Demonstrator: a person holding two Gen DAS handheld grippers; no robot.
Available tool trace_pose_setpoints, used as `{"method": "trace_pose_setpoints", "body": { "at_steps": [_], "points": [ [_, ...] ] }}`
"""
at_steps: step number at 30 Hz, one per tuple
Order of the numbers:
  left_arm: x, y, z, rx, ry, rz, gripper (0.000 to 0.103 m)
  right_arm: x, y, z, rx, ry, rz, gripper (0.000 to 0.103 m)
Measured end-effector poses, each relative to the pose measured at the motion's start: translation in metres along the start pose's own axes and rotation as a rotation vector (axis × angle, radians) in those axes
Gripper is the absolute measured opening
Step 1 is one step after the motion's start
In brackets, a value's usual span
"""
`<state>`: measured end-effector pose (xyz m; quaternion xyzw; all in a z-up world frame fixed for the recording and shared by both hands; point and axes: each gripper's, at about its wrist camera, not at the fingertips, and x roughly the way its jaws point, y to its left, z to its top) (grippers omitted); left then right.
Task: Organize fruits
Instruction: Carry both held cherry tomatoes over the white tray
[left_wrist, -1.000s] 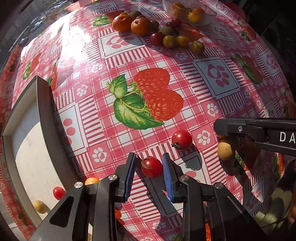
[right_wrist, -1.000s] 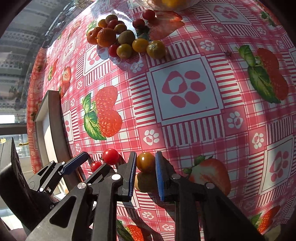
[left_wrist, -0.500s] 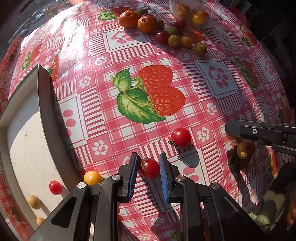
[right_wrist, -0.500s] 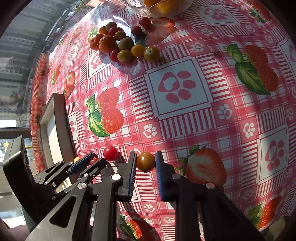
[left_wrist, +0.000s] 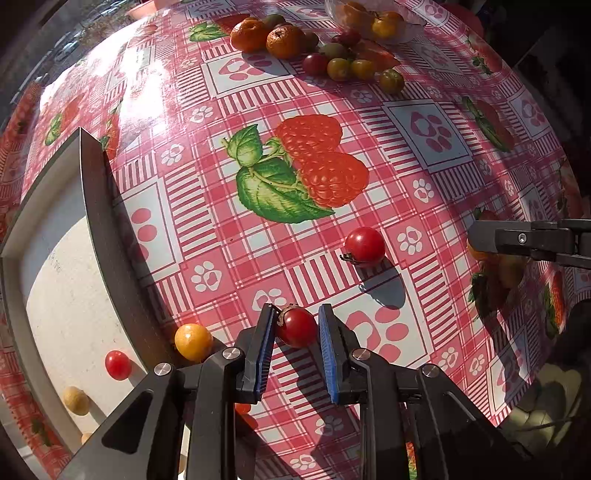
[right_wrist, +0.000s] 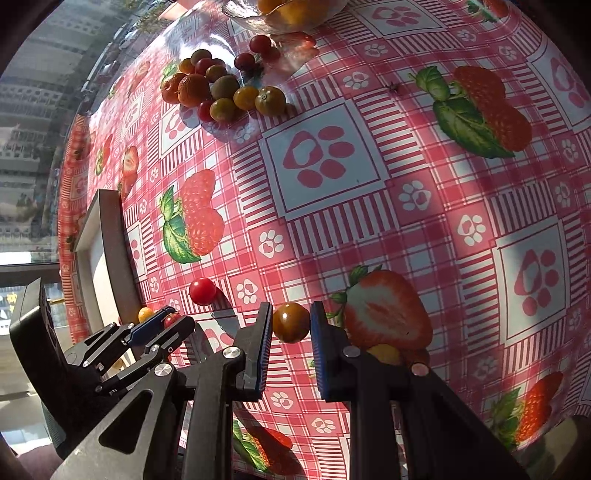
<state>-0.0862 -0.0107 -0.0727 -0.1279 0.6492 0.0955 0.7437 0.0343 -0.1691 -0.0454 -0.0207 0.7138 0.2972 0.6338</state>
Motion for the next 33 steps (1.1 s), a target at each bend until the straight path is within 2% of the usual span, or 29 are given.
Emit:
{"method": "trace_pose_setpoints", "body": {
  "at_steps": [4, 8, 17, 33],
  "points": [
    [-0.003, 0.001, -0.005, -0.057, 0.014, -0.067, 0.024, -0.001, 0.005, -0.001, 0.000, -0.007, 0.007, 0.022],
    [-0.007, 0.010, -0.009, -0.101, 0.017, -0.099, 0.024, -0.003, 0.010, -0.001, -0.003, -0.012, 0.014, 0.022],
    [-0.031, 0.023, -0.008, -0.113, -0.030, -0.138, 0.024, -0.009, 0.033, -0.001, -0.044, -0.015, 0.021, 0.022],
    [-0.070, 0.090, -0.025, -0.245, -0.153, -0.130, 0.024, -0.004, 0.116, -0.003, -0.220, 0.004, 0.002, 0.022]
  ]
}}
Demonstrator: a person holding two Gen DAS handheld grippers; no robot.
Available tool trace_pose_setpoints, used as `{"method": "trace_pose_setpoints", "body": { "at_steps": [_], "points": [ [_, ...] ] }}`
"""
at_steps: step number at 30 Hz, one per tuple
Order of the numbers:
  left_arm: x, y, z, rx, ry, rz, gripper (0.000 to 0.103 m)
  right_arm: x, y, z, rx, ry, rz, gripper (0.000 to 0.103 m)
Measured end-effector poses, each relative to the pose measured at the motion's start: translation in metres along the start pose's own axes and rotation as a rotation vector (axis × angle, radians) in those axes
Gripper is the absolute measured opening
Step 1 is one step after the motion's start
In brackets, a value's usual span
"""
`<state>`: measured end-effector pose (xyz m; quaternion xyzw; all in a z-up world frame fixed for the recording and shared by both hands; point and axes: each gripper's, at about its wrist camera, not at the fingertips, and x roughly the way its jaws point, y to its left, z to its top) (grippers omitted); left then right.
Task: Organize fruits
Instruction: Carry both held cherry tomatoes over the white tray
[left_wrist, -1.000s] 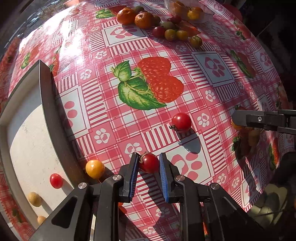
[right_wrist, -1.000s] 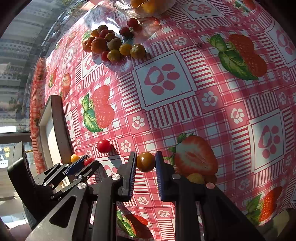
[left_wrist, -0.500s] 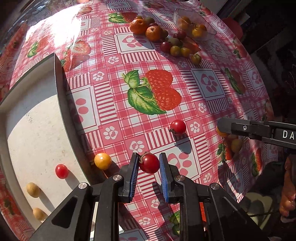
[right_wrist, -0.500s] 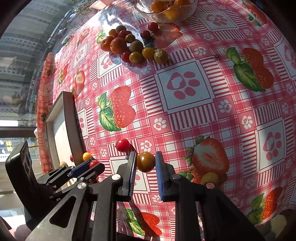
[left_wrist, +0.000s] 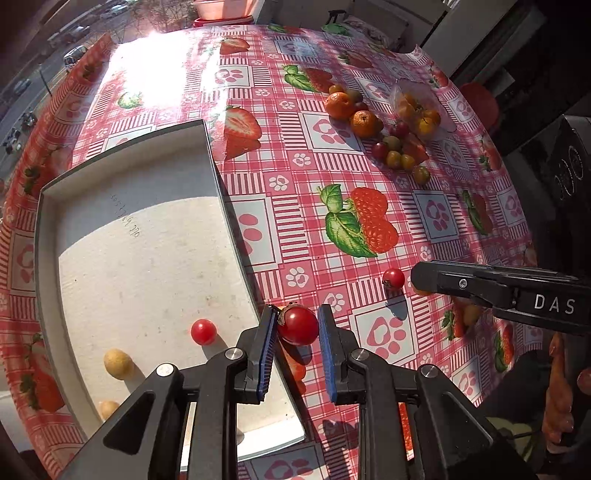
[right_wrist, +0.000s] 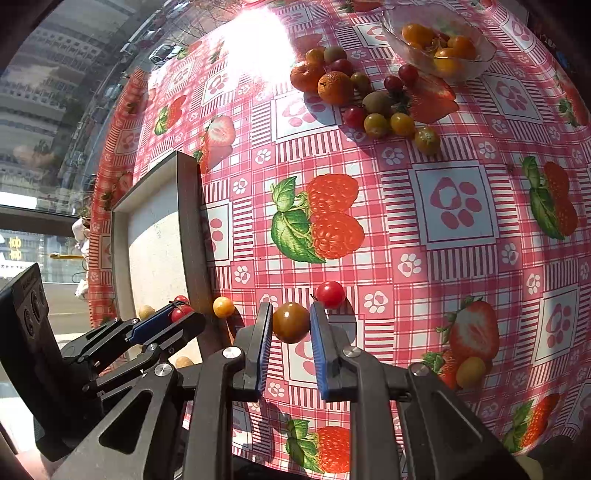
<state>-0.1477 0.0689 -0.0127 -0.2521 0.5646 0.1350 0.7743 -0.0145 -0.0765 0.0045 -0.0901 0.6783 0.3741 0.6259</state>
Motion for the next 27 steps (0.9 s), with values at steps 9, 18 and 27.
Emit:
{"method": "trace_pose_setpoints", "body": {
  "at_steps": [9, 18, 27],
  "points": [
    [-0.017, 0.054, -0.010, -0.089, -0.045, 0.051, 0.024, 0.017, 0.063, 0.008, -0.120, 0.029, 0.006, 0.022],
    [-0.019, 0.108, -0.021, -0.159, -0.044, 0.121, 0.024, 0.048, 0.121, 0.010, -0.223, 0.078, 0.014, 0.022],
    [-0.004, 0.135, -0.014, -0.174, -0.029, 0.162, 0.024, 0.080, 0.151, 0.017, -0.264, 0.118, -0.002, 0.022]
  ]
}}
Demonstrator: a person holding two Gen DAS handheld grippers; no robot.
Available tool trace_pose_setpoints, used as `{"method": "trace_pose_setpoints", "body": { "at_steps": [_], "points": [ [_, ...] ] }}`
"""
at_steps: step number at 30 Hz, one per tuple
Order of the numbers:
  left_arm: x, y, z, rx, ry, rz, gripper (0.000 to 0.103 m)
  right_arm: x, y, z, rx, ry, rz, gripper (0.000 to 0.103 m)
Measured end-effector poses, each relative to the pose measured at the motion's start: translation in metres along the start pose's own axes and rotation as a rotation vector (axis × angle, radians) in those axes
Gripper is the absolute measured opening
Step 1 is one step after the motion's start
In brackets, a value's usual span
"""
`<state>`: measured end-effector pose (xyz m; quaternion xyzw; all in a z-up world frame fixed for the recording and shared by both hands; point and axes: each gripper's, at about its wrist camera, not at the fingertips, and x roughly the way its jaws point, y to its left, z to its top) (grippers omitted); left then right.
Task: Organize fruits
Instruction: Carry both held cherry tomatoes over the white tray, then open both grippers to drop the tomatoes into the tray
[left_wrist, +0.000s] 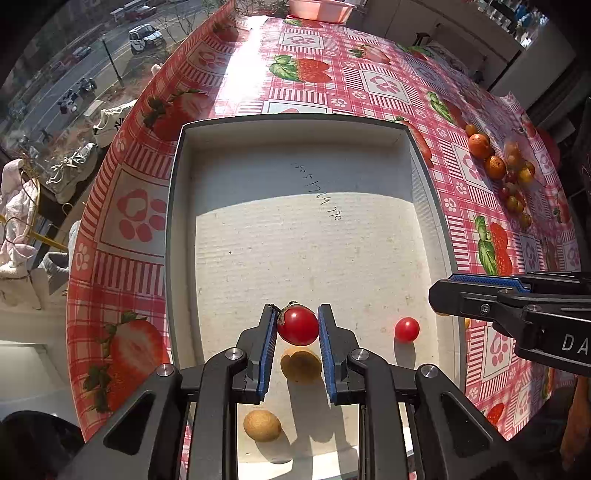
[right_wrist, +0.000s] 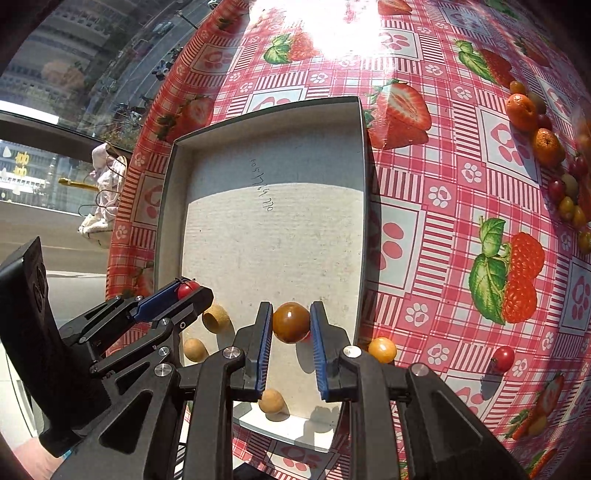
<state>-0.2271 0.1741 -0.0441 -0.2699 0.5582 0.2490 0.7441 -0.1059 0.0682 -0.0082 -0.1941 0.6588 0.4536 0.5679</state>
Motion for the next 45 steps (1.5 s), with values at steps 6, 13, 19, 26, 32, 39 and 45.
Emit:
{"method": "trace_pose_setpoints", "body": {
  "at_steps": [6, 13, 19, 26, 32, 39, 45],
  "points": [
    [0.012, 0.006, 0.005, 0.005, 0.016, 0.016, 0.024, 0.015, 0.004, 0.009, -0.005, 0.016, -0.027, 0.022],
    [0.025, 0.007, 0.008, 0.017, 0.045, 0.030, 0.024, 0.028, 0.002, 0.017, -0.003, 0.025, -0.061, 0.022],
    [0.030, 0.002, 0.007, 0.021, 0.054, 0.045, 0.024, 0.039, 0.002, 0.019, -0.018, 0.042, -0.094, 0.022],
    [0.032, -0.002, 0.008, 0.027, 0.056, 0.067, 0.024, 0.053, 0.010, 0.021, -0.027, 0.057, -0.109, 0.025],
    [0.027, -0.007, 0.009, 0.035, 0.017, 0.105, 0.079, 0.056, 0.014, 0.024, -0.030, 0.064, -0.098, 0.042],
    [0.024, -0.009, 0.011, 0.052, 0.038, 0.117, 0.079, 0.043, 0.021, 0.022, -0.015, 0.034, -0.036, 0.080],
    [0.013, -0.027, 0.009, 0.101, 0.032, 0.114, 0.079, 0.013, 0.014, 0.015, 0.011, -0.034, -0.040, 0.084]
  ]
}}
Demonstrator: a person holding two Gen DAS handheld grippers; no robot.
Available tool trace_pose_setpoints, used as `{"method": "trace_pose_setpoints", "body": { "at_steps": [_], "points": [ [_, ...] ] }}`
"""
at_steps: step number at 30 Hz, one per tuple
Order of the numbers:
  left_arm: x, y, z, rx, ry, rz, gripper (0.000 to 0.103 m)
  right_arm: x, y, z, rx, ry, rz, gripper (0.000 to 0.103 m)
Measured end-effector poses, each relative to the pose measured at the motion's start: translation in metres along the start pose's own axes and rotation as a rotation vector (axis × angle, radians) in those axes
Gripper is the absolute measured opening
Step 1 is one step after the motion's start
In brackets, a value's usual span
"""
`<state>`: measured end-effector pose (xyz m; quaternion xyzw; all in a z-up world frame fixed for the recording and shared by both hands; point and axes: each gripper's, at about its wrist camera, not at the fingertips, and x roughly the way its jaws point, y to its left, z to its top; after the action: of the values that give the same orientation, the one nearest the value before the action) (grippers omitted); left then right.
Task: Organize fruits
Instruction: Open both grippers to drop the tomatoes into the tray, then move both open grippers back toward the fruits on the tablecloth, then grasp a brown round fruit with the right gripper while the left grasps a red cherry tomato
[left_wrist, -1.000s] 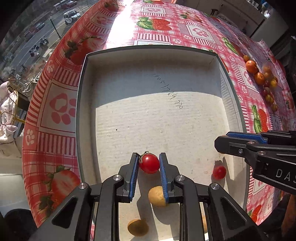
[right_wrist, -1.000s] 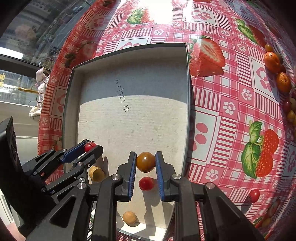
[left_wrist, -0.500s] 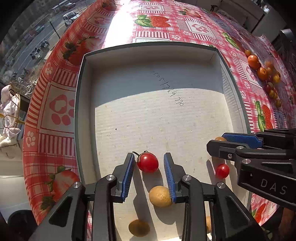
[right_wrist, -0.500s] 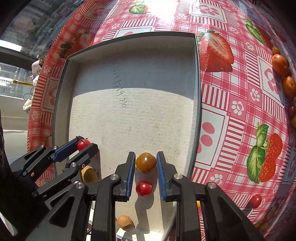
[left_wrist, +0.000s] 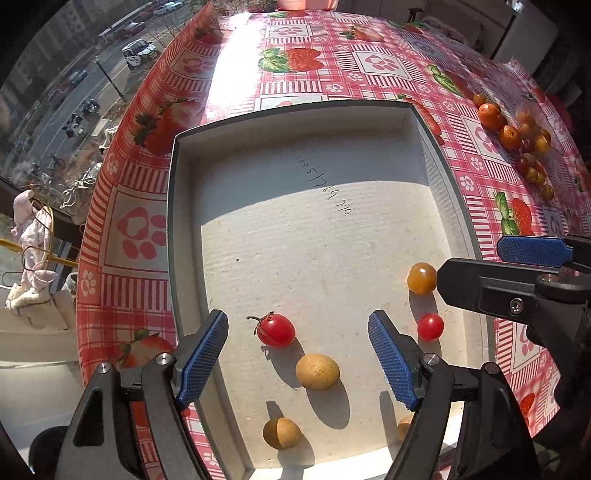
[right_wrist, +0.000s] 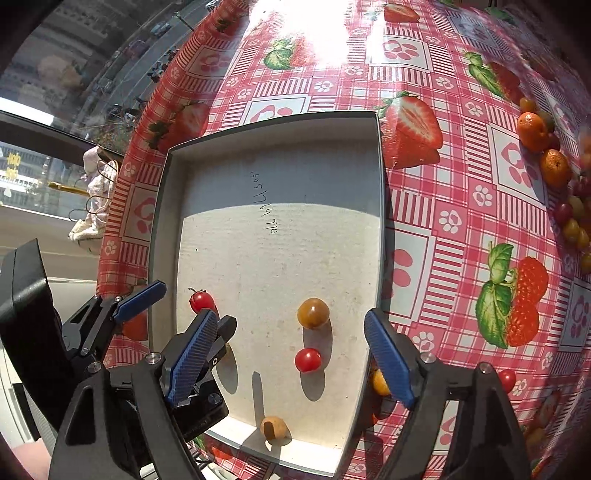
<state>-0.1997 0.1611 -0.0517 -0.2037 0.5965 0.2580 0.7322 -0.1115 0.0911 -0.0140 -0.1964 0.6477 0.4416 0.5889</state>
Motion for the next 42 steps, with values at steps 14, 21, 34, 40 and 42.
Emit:
{"method": "trace_pose_setpoints", "body": {
  "at_steps": [14, 21, 34, 40, 42],
  "points": [
    [-0.024, -0.119, -0.004, 0.277, -0.017, -0.081, 0.079, -0.053, -0.122, -0.074, 0.261, -0.047, -0.106, 0.085],
    [-0.026, -0.160, 0.001, 0.347, -0.005, -0.120, 0.079, -0.076, -0.186, -0.123, 0.407, -0.054, -0.154, 0.085],
    [-0.001, -0.228, -0.001, 0.452, 0.057, -0.135, 0.079, -0.080, -0.249, -0.174, 0.543, -0.023, -0.186, 0.085],
    [0.012, -0.249, 0.004, 0.465, 0.063, -0.124, 0.079, -0.074, -0.260, -0.175, 0.546, -0.014, -0.182, 0.085],
    [0.016, -0.254, 0.004, 0.471, 0.063, -0.117, 0.079, -0.071, -0.263, -0.174, 0.538, -0.012, -0.187, 0.084]
  ]
}}
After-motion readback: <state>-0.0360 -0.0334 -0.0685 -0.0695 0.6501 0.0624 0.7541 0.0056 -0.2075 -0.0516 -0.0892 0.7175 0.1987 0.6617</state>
